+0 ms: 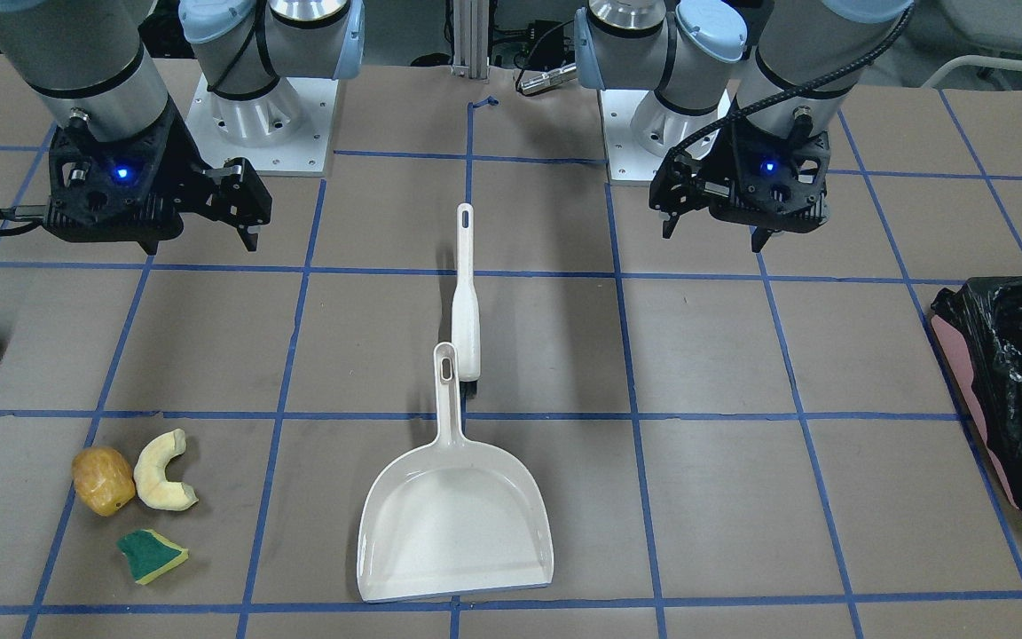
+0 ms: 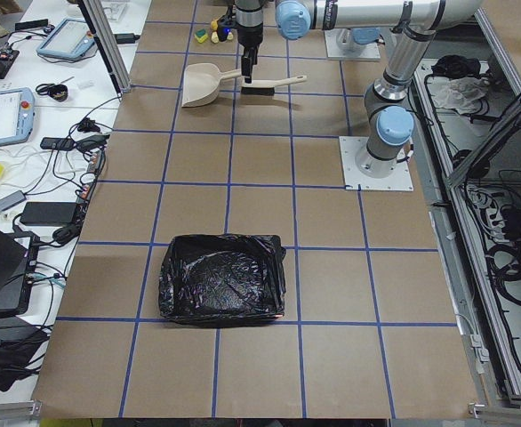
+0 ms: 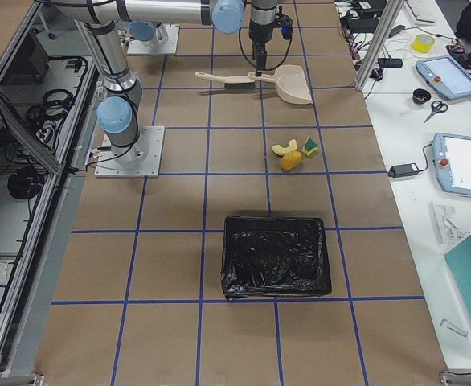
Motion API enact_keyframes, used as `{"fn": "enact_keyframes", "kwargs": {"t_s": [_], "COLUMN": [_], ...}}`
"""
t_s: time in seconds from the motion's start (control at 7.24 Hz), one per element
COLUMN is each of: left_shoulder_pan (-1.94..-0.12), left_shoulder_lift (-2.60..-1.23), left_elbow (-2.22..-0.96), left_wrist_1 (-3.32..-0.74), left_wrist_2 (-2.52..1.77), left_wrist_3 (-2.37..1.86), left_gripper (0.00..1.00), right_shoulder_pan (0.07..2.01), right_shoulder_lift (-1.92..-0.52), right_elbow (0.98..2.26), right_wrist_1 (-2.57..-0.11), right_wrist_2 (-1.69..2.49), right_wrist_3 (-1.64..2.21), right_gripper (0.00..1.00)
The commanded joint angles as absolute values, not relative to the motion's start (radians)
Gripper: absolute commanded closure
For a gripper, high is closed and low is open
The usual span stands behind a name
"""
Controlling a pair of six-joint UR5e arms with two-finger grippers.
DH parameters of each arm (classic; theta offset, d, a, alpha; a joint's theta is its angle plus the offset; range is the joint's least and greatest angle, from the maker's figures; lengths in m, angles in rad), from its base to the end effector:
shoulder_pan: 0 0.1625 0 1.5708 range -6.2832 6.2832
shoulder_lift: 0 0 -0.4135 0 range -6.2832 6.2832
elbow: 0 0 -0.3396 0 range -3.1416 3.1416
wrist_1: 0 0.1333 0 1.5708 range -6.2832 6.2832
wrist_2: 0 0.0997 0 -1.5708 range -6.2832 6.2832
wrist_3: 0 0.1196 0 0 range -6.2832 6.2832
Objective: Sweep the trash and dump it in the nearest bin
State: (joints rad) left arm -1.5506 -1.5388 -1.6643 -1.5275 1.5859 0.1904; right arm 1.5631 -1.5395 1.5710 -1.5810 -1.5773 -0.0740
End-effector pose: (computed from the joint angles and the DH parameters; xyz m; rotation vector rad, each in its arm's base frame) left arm -0.1229 -0.4258 0.4335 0.2661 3.1170 0.0308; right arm 0.1291 -0.4505 0.4434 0.1040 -3.1341 -0.0338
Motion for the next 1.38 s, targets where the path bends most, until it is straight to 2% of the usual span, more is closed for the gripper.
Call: {"fn": "enact_keyframes", "kwargs": {"t_s": [0.0,0.69,0.97,1.24], "left_shoulder_pan": [-1.548,-1.548,-1.555,-1.557], "left_shoulder_lift": [-1.54,-1.546,-1.536,-1.519], "left_elbow": [-1.664,-1.663,-1.669,-1.727], "left_wrist_1": [-1.526,-1.522,-1.561,-1.56], "left_wrist_2": [1.586,1.574,1.572,1.568], "left_wrist_3": [0.19,0.183,0.186,0.187], "left_gripper": [0.0,0.0,0.0,0.0], "right_shoulder_pan": [1.565,1.586,1.72,1.738], "right_shoulder_lift": [-1.543,-1.537,-1.467,-1.36], "right_elbow": [1.571,1.572,1.557,1.559], "right_wrist_1": [-1.58,-1.583,-1.665,-1.8], "right_wrist_2": [-1.556,-1.568,-1.568,-1.566], "right_wrist_3": [-0.068,0.003,0.105,0.089], "right_gripper": [0.0,0.0,0.0,0.0]}}
